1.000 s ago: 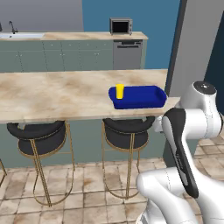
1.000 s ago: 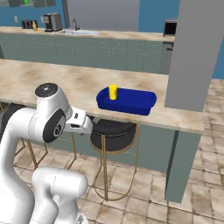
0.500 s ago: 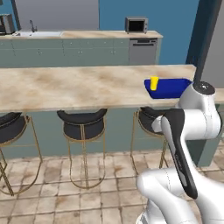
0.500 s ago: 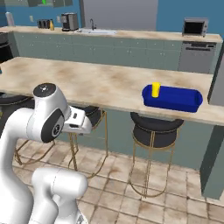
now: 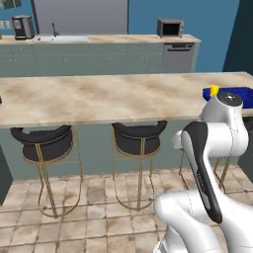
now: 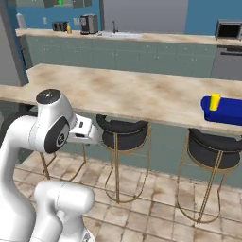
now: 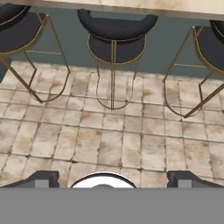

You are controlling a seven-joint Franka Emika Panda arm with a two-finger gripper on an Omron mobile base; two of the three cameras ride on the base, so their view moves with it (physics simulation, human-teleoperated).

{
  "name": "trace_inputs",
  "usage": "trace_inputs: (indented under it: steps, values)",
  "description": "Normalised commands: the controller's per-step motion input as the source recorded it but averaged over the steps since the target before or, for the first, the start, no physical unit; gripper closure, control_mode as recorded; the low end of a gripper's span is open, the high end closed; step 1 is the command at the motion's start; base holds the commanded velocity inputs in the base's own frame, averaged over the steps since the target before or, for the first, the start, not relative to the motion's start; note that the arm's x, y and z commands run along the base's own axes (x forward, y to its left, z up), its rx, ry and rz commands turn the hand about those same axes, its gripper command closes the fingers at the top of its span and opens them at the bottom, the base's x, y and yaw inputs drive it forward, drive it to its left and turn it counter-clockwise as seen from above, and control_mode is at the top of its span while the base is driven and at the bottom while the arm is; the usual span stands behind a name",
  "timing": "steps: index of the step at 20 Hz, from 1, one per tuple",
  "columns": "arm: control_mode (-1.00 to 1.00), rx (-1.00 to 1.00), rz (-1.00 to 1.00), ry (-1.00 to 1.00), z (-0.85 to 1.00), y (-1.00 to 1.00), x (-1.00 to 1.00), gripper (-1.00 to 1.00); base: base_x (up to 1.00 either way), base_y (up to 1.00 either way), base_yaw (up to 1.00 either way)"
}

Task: There is a tray on the dining counter. Grab the cup, mug, and pitcher and place them on the tray. The pitcher may be placed next to the tray if it cannot fit the tray.

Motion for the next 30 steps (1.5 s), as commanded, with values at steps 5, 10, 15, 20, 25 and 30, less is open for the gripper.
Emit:
trace_inputs:
  steps: [5,10,15,20,25,30]
  values:
    - [1.0,0.0,0.0,0.0,0.0,0.0,0.0,-1.0,0.0,1.0,0.0]
    - [1.0,0.0,0.0,0.0,0.0,0.0,0.0,-1.0,0.0,1.0,0.0]
    - [1.0,0.0,0.0,0.0,0.0,0.0,0.0,-1.0,0.01,1.0,-0.01]
    - [1.0,0.0,0.0,0.0,0.0,0.0,0.0,-1.0,0.1,1.0,-0.01]
    - [1.0,0.0,0.0,0.0,0.0,0.0,0.0,-1.0,0.08,1.0,0.0]
    - [1.0,0.0,0.0,0.0,0.0,0.0,0.0,-1.0,0.09,1.0,0.0]
